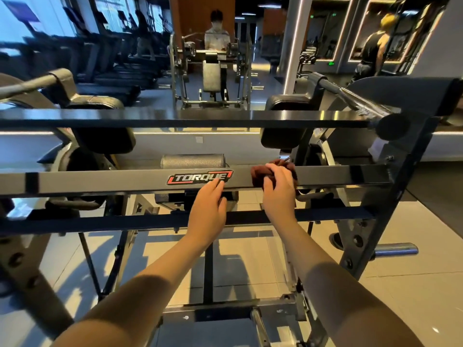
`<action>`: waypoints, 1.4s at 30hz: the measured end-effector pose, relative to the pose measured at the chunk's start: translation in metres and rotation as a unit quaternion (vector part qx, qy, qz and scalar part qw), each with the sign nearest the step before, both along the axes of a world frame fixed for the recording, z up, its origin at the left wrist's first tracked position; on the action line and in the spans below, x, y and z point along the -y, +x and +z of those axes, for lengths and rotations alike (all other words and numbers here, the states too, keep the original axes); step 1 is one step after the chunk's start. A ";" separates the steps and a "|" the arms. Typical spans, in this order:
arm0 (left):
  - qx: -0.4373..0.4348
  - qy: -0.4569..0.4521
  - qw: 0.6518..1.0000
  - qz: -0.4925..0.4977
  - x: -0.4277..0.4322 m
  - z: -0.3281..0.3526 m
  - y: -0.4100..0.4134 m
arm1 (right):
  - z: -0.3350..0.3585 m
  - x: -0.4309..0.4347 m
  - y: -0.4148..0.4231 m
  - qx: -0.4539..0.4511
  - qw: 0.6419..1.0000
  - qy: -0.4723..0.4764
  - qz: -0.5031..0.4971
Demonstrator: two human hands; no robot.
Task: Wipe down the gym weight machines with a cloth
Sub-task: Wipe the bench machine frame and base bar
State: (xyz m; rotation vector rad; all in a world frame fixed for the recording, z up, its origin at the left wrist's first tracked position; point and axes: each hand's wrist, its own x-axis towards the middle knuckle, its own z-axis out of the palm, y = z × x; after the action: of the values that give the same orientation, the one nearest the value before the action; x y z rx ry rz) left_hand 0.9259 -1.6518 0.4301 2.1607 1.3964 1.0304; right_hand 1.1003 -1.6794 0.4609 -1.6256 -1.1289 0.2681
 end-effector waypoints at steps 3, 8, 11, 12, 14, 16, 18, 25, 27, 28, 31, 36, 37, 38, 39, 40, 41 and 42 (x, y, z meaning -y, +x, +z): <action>-0.028 0.012 0.999 -0.028 -0.003 -0.010 -0.026 | -0.010 -0.020 -0.022 0.036 0.999 -0.033 0.015; 0.011 0.019 0.999 -0.039 -0.012 -0.022 -0.066 | -0.019 -0.039 -0.103 0.132 0.972 -0.008 0.195; 0.007 0.029 0.999 -0.019 -0.021 -0.027 -0.093 | -0.021 -0.048 -0.122 0.147 0.960 -0.008 0.239; -0.004 0.031 0.999 -0.027 -0.023 -0.027 -0.101 | -0.022 -0.051 -0.121 0.178 0.956 -0.001 0.233; -0.024 0.032 0.999 -0.037 -0.025 -0.028 -0.115 | -0.027 -0.054 -0.116 0.205 0.963 0.015 0.175; -0.028 0.030 0.999 -0.031 -0.025 -0.028 -0.126 | -0.027 -0.053 -0.122 0.150 0.984 0.000 0.097; -0.031 0.027 0.999 -0.011 -0.024 -0.027 -0.138 | -0.025 -0.058 -0.141 0.142 0.986 -0.025 0.081; -0.015 0.017 0.997 0.072 -0.035 -0.031 -0.212 | -0.003 -0.092 -0.240 0.264 0.917 -0.024 0.299; 0.003 0.001 0.996 0.092 -0.036 -0.030 -0.229 | 0.000 -0.093 -0.254 0.275 0.899 -0.023 0.341; 0.005 -0.010 0.995 0.097 -0.037 -0.030 -0.236 | 0.000 -0.094 -0.254 0.283 0.897 -0.021 0.338; 0.004 -0.028 0.993 0.111 -0.040 -0.028 -0.248 | -0.010 -0.097 -0.253 0.295 0.928 0.012 0.228; 0.052 -0.057 0.985 0.154 -0.040 -0.020 -0.268 | -0.014 -0.108 -0.295 0.285 0.935 0.005 0.209; 0.058 -0.057 0.984 0.156 -0.042 -0.018 -0.273 | -0.011 -0.113 -0.302 0.294 0.926 0.012 0.235; 0.066 -0.059 0.982 0.164 -0.042 -0.016 -0.280 | -0.008 -0.118 -0.310 0.302 0.917 0.017 0.259; 0.075 -0.058 0.980 0.175 -0.045 -0.018 -0.287 | -0.007 -0.122 -0.319 0.306 0.911 0.023 0.277; 0.085 -0.060 0.977 0.187 -0.047 -0.018 -0.293 | -0.006 -0.126 -0.328 0.305 0.907 0.026 0.289; 0.095 -0.047 0.974 0.198 -0.049 -0.020 -0.300 | -0.006 -0.128 -0.338 0.300 0.907 0.026 0.296; 0.105 -0.034 0.973 0.202 -0.052 -0.024 -0.308 | -0.005 -0.129 -0.348 0.294 0.906 0.030 0.302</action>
State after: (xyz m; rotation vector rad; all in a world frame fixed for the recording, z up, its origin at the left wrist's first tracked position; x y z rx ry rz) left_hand 0.6178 -1.6002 0.4065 1.6946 1.7766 1.2893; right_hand 0.7524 -1.5501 0.4555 -1.2862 -2.0845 0.1314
